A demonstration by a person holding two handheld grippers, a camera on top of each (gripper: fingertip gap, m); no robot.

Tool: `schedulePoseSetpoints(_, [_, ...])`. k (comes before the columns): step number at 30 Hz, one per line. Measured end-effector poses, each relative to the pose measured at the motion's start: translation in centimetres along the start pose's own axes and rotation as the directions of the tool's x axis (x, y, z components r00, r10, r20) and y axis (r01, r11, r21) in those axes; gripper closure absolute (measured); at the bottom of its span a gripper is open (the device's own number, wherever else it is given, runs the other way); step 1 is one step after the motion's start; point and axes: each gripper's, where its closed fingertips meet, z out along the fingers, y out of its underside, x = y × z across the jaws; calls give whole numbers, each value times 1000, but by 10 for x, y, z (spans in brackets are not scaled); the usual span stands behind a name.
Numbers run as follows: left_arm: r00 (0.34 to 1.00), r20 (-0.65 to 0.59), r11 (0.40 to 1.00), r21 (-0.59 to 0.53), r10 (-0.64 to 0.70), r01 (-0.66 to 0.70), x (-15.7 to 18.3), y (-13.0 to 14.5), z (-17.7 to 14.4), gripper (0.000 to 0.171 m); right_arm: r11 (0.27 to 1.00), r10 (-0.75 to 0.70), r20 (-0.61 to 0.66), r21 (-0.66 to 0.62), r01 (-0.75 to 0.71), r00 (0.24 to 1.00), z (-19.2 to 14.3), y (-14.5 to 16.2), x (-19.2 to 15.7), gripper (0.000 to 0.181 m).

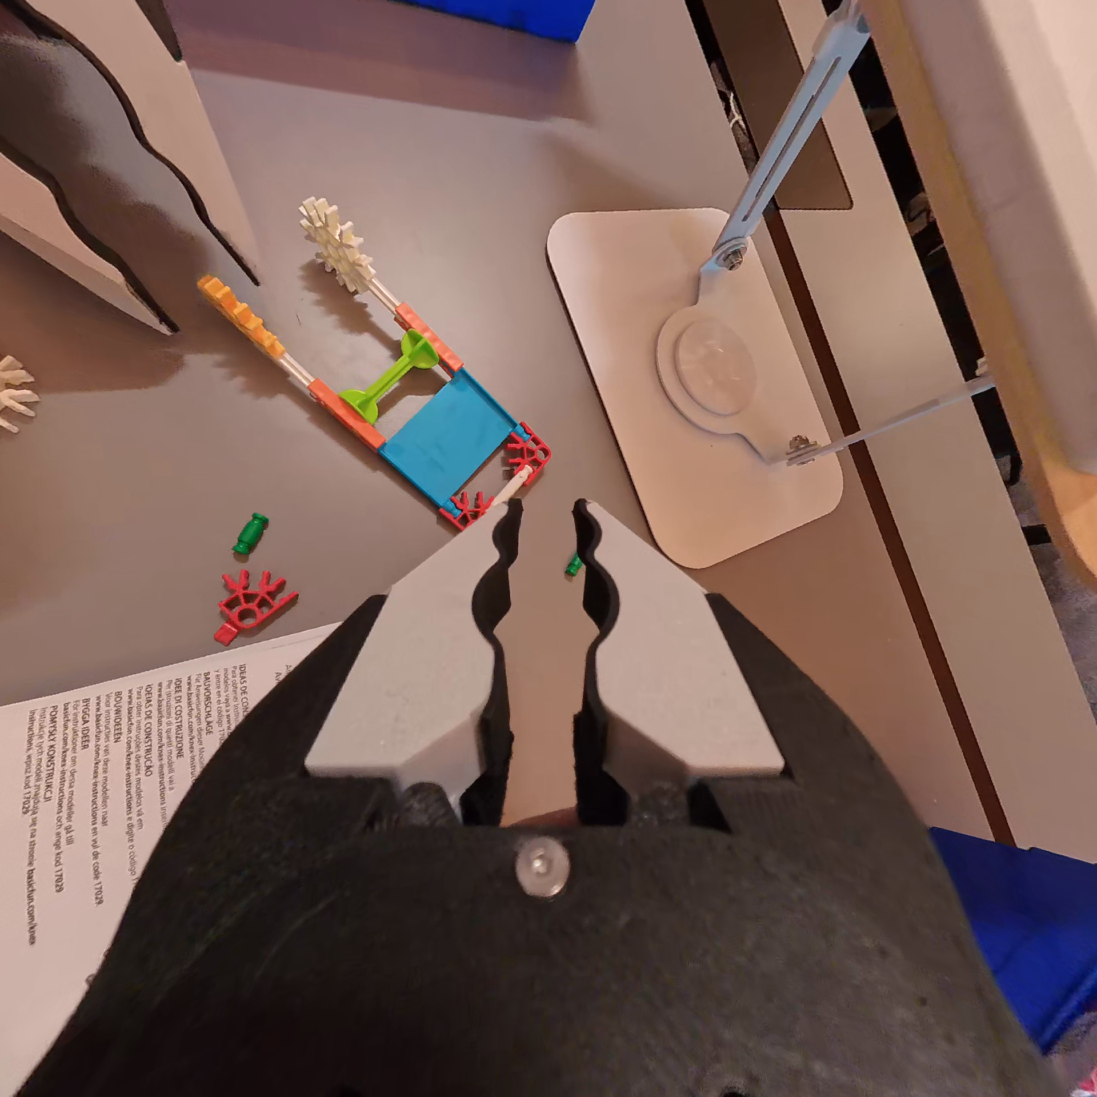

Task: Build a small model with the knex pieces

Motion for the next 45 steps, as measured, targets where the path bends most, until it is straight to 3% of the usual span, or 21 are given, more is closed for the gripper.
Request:
schedulePoseSetpoints(8, [997, -77, 1000, -12, 16, -17, 18, 0, 4, 137, 1000, 0, 4, -10, 0, 1000, 3, 3, 0, 165])
schedulePoseSetpoints(45, [998, -41, 999, -14, 47, -48, 13, 1, 6, 138, 1000, 1, -34, -17, -2, 999, 3, 9, 10, 164])
